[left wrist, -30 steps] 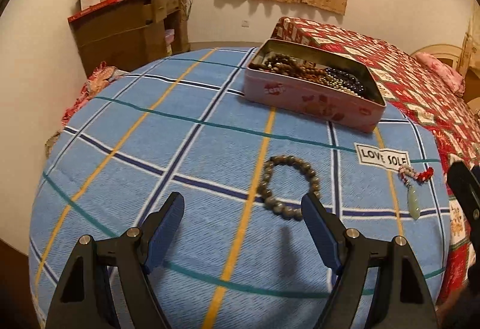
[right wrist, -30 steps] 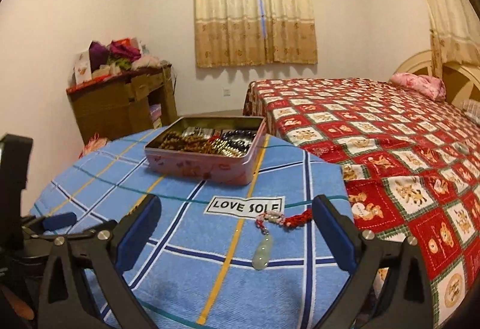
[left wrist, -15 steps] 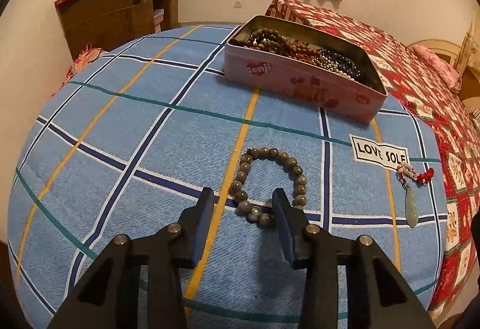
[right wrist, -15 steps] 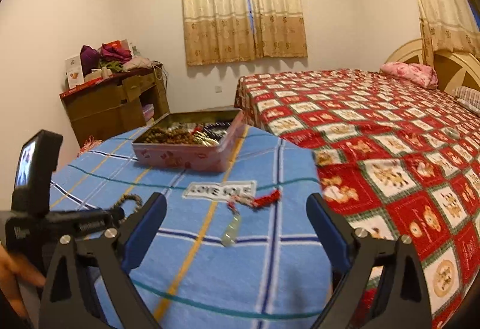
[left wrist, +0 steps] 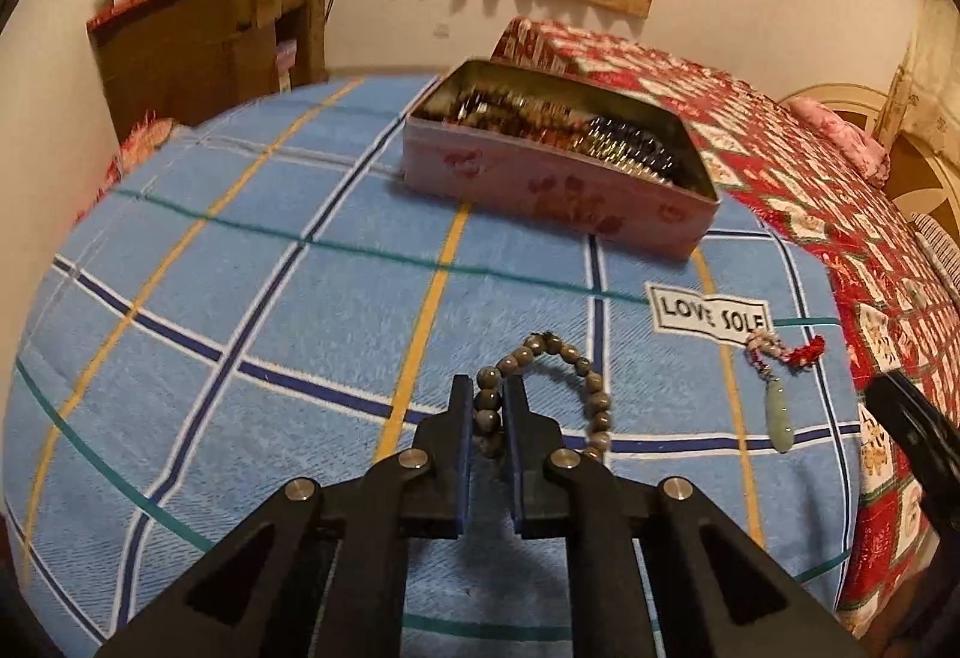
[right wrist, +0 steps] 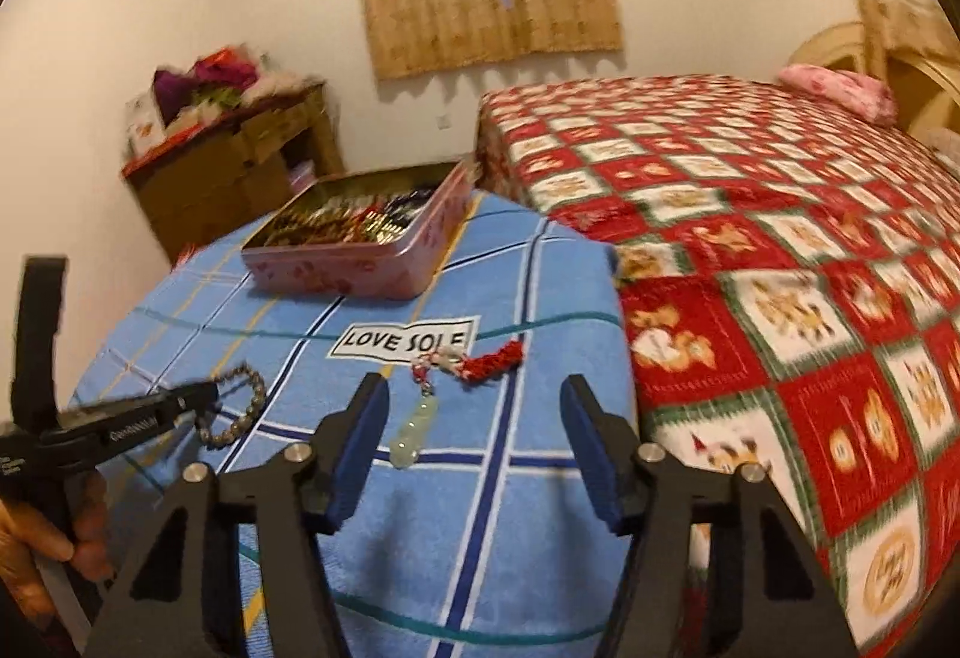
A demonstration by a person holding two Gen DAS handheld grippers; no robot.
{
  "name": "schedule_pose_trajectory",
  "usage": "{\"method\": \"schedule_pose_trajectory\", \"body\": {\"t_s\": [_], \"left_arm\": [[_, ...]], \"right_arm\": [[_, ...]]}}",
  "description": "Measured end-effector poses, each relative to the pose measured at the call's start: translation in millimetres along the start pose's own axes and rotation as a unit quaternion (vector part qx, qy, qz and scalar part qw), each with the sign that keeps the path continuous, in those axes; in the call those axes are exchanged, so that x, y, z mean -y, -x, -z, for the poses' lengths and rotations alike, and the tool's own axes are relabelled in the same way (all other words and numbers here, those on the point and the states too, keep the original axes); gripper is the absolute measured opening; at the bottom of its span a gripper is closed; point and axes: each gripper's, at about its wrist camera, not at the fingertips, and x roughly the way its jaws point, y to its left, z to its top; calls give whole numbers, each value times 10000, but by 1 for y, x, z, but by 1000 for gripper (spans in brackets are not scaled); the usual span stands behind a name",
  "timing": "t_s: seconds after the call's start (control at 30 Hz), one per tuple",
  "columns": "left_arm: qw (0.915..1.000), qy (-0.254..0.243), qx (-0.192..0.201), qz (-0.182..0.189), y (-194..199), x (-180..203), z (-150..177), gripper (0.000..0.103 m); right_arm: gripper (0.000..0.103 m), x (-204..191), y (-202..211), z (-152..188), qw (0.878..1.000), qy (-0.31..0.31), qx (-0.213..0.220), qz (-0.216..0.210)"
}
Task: Organize jewelry
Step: 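Grasp the grey bead bracelet with the left gripper while the right moves to the jade pendant, then grasp the red beads of the jade pendant with the right gripper while the left holds the bracelet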
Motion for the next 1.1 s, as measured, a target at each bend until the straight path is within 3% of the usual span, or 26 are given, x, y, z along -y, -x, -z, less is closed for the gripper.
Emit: {"method": "schedule_pose_trajectory", "body": {"t_s": [0.2, 0.43, 0.67, 0.8, 0.93, 1.1], "left_arm": [[9996, -181, -11, -193, 5, 8, 1, 8], [9993, -138, 158, -323, 18, 5, -8, 8], [9979, -197, 163, -593, 19, 5, -10, 8], [9969, -249, 198, -721, 23, 5, -10, 8], [9960, -277, 210, -826, 24, 5, -10, 8], [9951, -306, 231, -909, 26, 4, -11, 9]], "right_arm": [[54, -5, -24, -18, 9982, 439, -397, -102], [54, -12, -57, -13, 9910, 916, -974, -108], [54, -17, -68, -7, 9874, 1157, -1077, 104], [20, -19, -68, -9, 9859, 1263, -1090, 121], [14, -22, -65, -8, 9866, 1205, -1097, 96], [13, -19, -43, -14, 9929, 749, -899, -231]]}}
